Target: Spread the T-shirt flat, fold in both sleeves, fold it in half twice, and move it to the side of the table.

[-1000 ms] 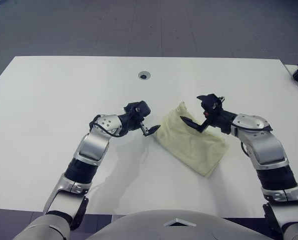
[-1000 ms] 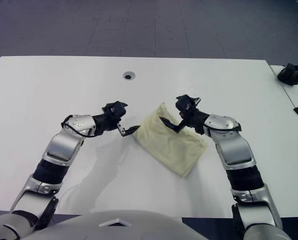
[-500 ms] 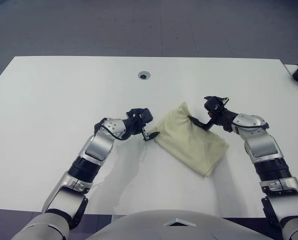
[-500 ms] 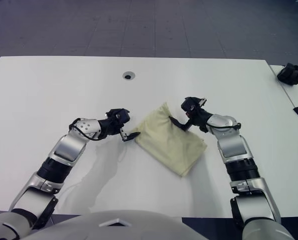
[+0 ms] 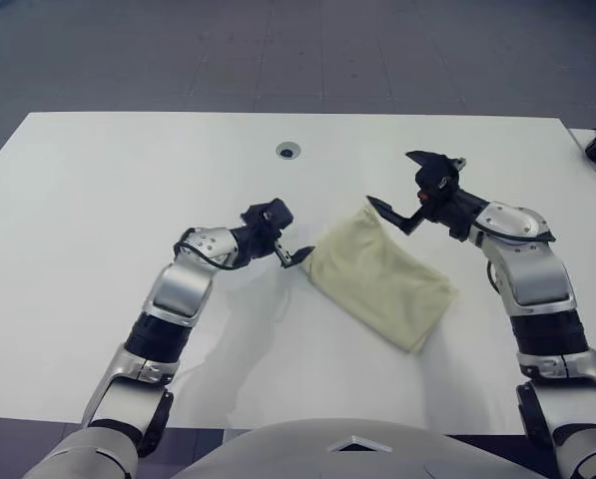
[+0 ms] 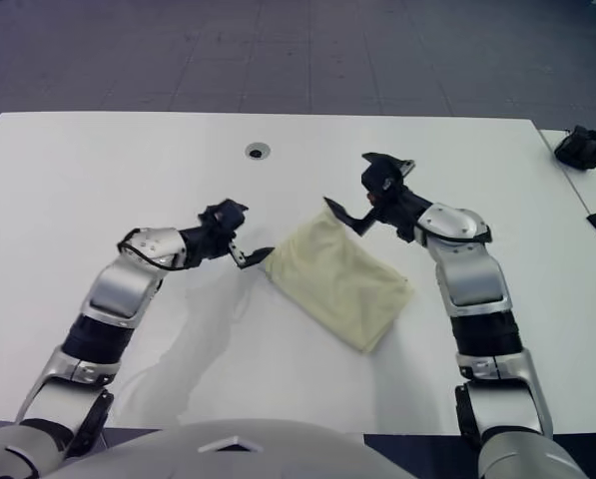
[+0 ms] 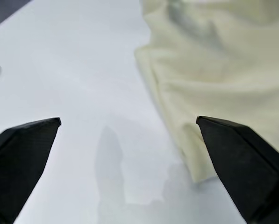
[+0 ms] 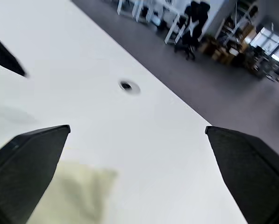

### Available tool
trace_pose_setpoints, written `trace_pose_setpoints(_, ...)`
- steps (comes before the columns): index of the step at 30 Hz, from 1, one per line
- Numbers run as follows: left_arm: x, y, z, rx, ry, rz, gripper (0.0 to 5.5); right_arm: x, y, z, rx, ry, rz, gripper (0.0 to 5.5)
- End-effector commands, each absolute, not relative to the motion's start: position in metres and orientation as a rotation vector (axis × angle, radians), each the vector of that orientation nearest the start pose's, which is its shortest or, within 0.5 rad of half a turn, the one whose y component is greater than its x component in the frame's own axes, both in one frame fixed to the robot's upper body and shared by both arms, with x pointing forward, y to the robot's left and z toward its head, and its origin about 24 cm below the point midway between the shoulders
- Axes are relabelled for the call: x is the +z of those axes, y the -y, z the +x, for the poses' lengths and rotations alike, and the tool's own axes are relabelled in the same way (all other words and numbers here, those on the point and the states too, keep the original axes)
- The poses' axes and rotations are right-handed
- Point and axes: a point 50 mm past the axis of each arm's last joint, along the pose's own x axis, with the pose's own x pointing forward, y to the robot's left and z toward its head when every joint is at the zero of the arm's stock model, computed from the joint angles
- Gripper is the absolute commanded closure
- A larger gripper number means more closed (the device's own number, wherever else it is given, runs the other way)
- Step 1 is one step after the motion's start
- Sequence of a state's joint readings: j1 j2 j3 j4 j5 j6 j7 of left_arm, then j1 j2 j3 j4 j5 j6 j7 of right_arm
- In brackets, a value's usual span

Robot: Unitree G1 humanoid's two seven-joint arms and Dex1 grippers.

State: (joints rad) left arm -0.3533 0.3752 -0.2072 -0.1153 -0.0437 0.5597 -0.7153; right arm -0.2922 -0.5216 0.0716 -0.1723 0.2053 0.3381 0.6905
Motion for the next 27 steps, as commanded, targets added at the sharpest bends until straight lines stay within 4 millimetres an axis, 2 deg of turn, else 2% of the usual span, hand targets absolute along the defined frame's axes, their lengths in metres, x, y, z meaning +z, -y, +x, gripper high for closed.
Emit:
trace_pose_setpoints(1, 0.128, -0.157, 0.299, -0.737, -0.206, 0.280, 0.10, 0.099, 0.151, 0.240, 0.934, -0.140, -0.224, 0.13)
trace_pose_setpoints(5, 0.144, -0.169, 0.310, -0.657, -0.168, 0.268, 0.10, 0.074, 0.146, 0.230, 0.948, -0.214, -0.167, 0.13)
trace_pose_setpoints(10, 0.148, -0.160, 0.313, -0.687, -0.151, 0.271, 0.10, 0.040, 0.146, 0.234, 0.931, -0.309, -0.133, 0.13)
trace_pose_setpoints(13, 0.149, -0.158, 0.313, -0.695, -0.146, 0.278, 0.10, 0.013, 0.157, 0.239, 0.858, -0.389, -0.097, 0.13)
trace_pose_setpoints(15, 0.150, -0.157, 0.313, -0.701, -0.142, 0.286, 0.10, -0.014, 0.178, 0.239, 0.732, -0.492, -0.117, 0.13)
trace_pose_setpoints(16, 0.151, -0.156, 0.313, -0.708, -0.138, 0.290, 0.10, -0.030, 0.194, 0.236, 0.627, -0.555, -0.112, 0.13)
trace_pose_setpoints(18, 0.153, -0.153, 0.312, -0.714, -0.131, 0.293, 0.10, -0.057, 0.238, 0.224, 0.335, -0.661, -0.114, 0.13)
trace_pose_setpoints(20, 0.151, -0.151, 0.309, -0.706, -0.131, 0.288, 0.10, -0.072, 0.279, 0.205, 0.060, -0.738, -0.089, 0.13)
trace_pose_setpoints(21, 0.149, -0.151, 0.307, -0.691, -0.134, 0.284, 0.10, -0.076, 0.297, 0.194, -0.063, -0.761, -0.061, 0.13)
trace_pose_setpoints(23, 0.144, -0.152, 0.305, -0.648, -0.143, 0.261, 0.10, -0.078, 0.318, 0.177, -0.213, -0.771, -0.012, 0.13)
trace_pose_setpoints(25, 0.140, -0.156, 0.303, -0.581, -0.151, 0.227, 0.10, -0.076, 0.327, 0.171, -0.261, -0.755, 0.007, 0.13)
trace_pose_setpoints(27, 0.138, -0.158, 0.303, -0.540, -0.156, 0.203, 0.10, -0.071, 0.329, 0.175, -0.252, -0.730, 0.003, 0.13)
